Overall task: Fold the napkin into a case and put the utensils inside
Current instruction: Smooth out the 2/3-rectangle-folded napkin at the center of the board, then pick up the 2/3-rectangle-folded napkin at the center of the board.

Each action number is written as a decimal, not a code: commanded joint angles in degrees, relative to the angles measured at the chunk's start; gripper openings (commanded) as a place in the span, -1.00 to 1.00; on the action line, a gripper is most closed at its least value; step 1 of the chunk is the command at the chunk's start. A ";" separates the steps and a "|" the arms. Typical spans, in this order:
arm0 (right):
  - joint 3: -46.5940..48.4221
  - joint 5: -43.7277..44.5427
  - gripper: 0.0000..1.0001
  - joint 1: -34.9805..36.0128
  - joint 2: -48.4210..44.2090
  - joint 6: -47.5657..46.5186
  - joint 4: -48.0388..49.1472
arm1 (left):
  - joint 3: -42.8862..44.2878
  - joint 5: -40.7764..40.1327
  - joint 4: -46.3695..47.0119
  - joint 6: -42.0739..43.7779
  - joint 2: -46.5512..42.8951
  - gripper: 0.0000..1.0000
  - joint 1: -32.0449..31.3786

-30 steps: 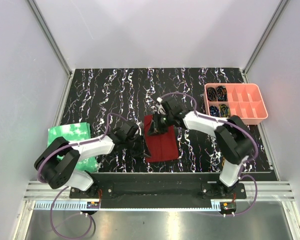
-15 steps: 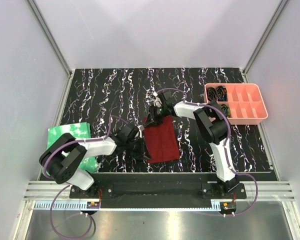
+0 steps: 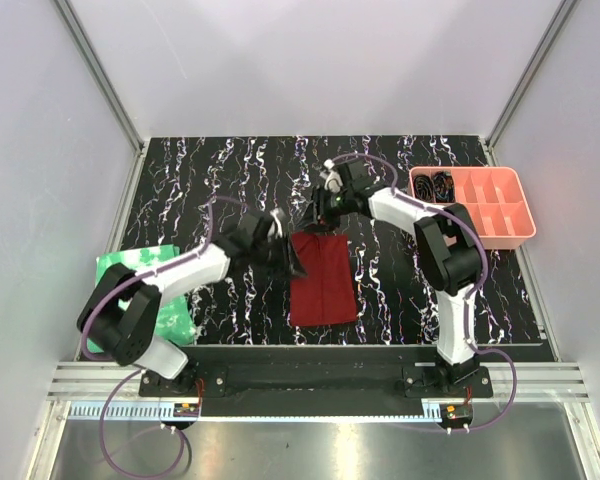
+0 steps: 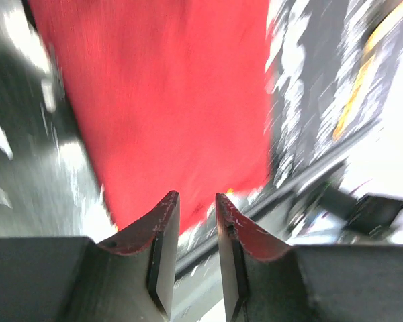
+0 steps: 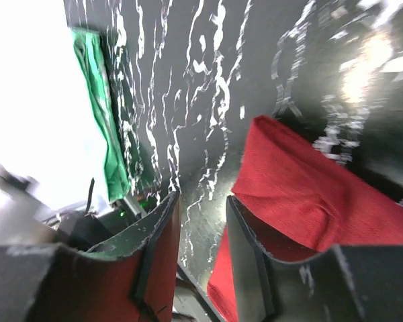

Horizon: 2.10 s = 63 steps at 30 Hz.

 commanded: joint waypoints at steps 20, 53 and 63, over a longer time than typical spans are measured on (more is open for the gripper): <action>0.61 7.14 -0.53 -3.36 1.14 -8.89 -6.76 | 2.90 -2.13 5.57 2.02 9.94 -0.47 -0.57; -44.56 34.04 0.99 -18.83 -55.30 4.30 -19.42 | 49.12 -43.18 -35.39 -2.63 38.58 0.19 -34.85; -48.43 24.12 0.99 -18.83 -51.53 -0.54 -13.63 | 48.16 -42.21 -37.06 -3.87 38.85 -0.56 -35.03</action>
